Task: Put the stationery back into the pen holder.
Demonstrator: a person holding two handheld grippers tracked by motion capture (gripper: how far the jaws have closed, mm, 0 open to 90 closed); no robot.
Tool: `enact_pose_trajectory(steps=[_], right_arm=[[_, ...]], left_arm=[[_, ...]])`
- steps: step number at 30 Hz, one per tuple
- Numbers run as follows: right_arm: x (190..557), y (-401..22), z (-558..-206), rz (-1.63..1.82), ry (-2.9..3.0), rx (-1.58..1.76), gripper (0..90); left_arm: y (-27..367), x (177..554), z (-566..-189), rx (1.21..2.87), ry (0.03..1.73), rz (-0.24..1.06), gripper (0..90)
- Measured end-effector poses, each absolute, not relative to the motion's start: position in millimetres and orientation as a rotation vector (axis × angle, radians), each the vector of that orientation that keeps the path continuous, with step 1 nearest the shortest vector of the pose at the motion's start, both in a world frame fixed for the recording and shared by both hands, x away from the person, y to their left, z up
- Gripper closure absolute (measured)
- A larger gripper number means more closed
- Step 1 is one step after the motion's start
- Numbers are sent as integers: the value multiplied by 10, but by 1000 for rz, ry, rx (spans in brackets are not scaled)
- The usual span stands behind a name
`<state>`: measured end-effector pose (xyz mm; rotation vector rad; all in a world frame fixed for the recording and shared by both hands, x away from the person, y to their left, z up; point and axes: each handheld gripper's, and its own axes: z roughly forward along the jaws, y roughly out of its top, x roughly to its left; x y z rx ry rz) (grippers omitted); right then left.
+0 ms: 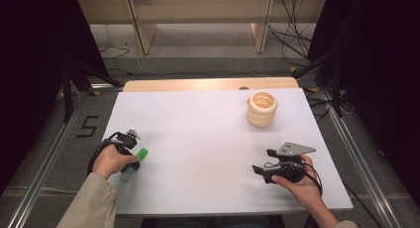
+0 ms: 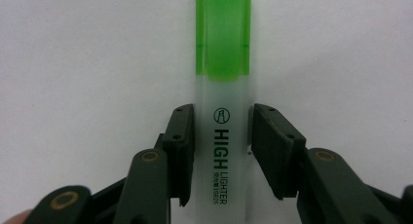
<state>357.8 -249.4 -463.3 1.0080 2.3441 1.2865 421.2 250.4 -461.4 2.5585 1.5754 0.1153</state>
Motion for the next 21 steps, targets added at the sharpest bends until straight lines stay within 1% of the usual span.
enact_pose_trajectory(steps=[8, 21], right_arm=[[3577, -2495, -4631, 1286, 2343, 1008, 173], [3575, -2499, -4627, 1284, 2343, 1012, 173]], left_arm=[[2500, 4209, -4612, 2553, 1591, 122, 654], [2509, 4181, -4614, 2521, 1605, 142, 662]])
